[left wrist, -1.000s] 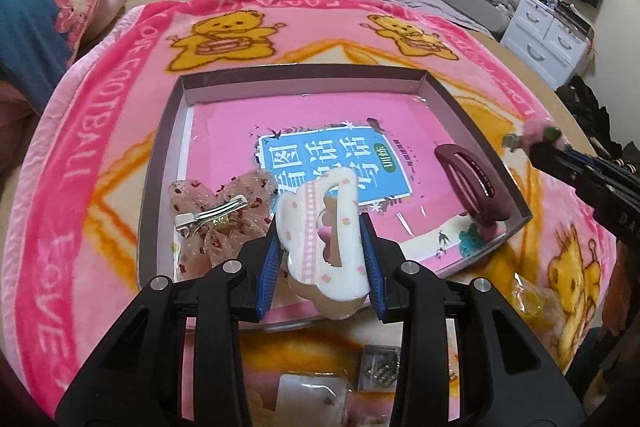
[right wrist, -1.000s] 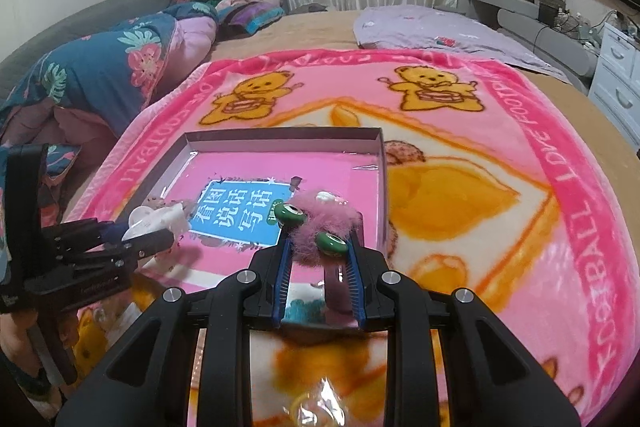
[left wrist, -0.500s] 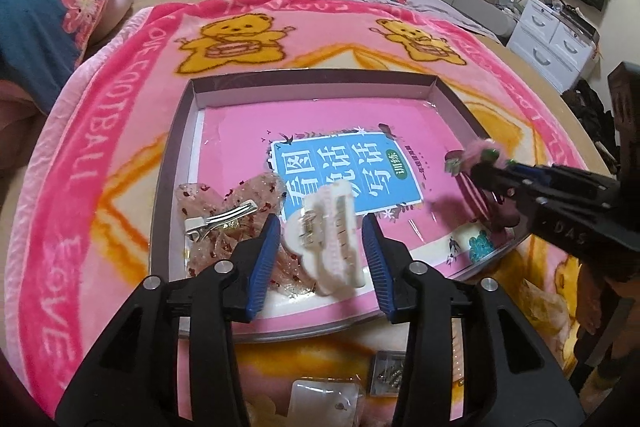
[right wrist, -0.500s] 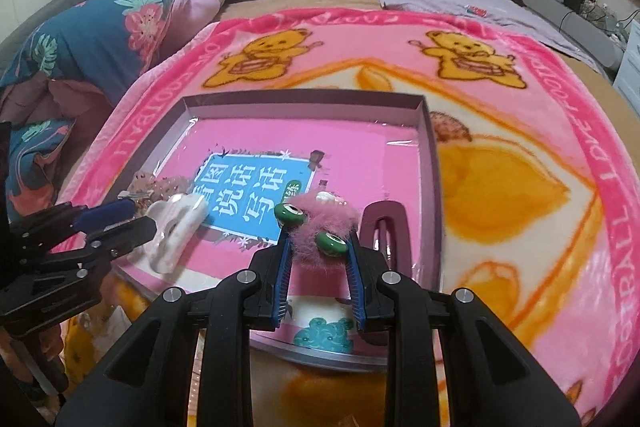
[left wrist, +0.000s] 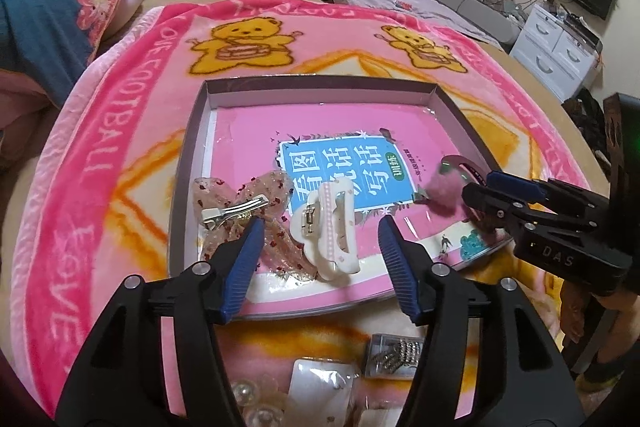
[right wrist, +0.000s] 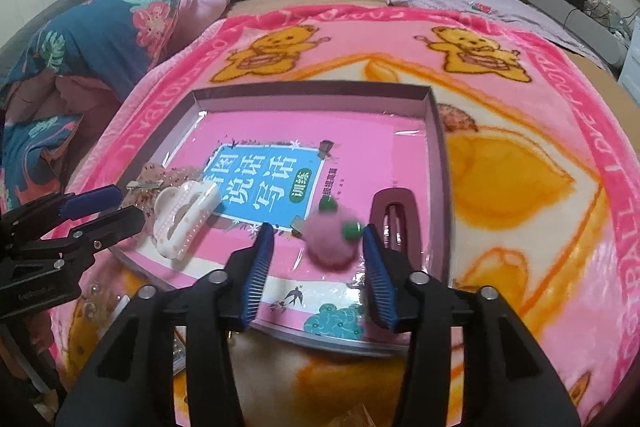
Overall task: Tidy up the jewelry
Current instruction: 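Withdraw both open tools from the box back over the blanket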
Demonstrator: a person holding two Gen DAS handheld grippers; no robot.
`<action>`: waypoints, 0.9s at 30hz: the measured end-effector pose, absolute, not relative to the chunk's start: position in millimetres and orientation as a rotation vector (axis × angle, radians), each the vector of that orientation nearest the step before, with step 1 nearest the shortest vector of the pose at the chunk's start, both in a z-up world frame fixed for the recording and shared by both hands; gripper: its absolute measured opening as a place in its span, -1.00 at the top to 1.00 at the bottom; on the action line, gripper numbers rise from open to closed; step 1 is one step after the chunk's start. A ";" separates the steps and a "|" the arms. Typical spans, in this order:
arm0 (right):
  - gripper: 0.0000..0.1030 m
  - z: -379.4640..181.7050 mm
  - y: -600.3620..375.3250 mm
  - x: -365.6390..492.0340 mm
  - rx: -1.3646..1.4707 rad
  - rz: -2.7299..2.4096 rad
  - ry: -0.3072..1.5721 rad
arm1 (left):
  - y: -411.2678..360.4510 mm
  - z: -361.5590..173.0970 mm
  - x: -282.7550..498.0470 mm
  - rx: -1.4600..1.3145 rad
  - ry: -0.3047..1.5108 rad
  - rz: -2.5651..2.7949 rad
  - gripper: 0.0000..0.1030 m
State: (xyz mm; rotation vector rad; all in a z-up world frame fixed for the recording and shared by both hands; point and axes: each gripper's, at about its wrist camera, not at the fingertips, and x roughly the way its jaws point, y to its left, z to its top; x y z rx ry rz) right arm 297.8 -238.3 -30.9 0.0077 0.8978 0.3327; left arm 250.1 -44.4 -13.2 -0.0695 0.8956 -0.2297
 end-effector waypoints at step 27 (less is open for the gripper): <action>-0.66 35.3 -291.5 234.8 0.151 0.239 0.664 | -5.9 56.6 201.5 -0.149 0.749 -0.179 -0.82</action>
